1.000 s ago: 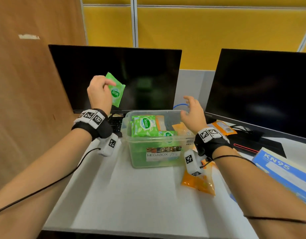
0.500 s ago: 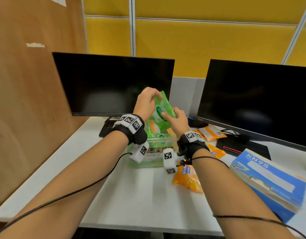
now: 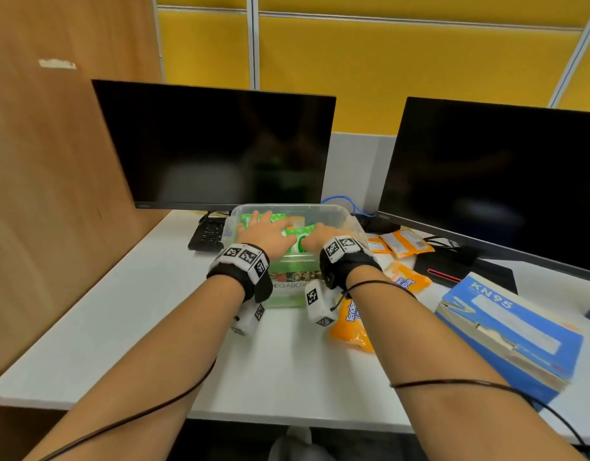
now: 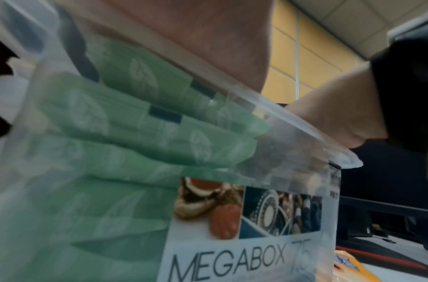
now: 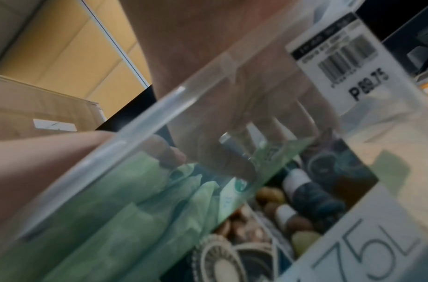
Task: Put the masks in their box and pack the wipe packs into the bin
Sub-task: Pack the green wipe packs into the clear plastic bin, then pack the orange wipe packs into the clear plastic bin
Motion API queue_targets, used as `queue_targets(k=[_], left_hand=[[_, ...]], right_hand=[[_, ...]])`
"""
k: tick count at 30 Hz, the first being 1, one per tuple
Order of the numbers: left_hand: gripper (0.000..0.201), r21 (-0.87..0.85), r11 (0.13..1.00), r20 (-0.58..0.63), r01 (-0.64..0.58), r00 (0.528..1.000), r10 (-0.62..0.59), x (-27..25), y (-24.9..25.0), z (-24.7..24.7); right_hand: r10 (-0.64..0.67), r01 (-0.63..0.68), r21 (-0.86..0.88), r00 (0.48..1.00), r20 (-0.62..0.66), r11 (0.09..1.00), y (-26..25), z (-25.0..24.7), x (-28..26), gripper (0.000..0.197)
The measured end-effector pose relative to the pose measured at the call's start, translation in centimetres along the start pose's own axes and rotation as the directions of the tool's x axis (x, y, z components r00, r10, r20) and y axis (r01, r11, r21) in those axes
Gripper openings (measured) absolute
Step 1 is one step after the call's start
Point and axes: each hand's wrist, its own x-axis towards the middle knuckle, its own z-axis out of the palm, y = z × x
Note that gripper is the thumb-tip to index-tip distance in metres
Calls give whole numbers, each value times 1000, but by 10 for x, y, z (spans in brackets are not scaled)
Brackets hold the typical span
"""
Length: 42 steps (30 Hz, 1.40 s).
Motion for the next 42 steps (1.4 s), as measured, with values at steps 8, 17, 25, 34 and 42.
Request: queue_targets(k=[8, 17, 25, 34, 42], left_hand=[[56, -37, 999, 66, 27, 998, -25, 12, -4, 4], [53, -33, 999, 46, 0, 999, 2, 10, -1, -1], [15, -31, 998, 36, -57, 998, 58, 9, -3, -6], [22, 5, 895, -346, -446, 839, 420, -45, 79, -1], [36, -4, 966, 357, -260, 902, 244, -65, 161, 58]], right_hand=[[-26, 26, 10, 998, 53, 1000, -4, 2, 4, 23], [-42, 39, 35, 994, 99, 999, 0, 4, 15, 37], [-139, 246, 396, 950, -280, 885, 10, -1, 19, 19], [247, 244, 663, 794, -556, 707, 117, 19, -22, 15], [204, 51, 600, 915, -349, 798, 184, 20, -23, 24]])
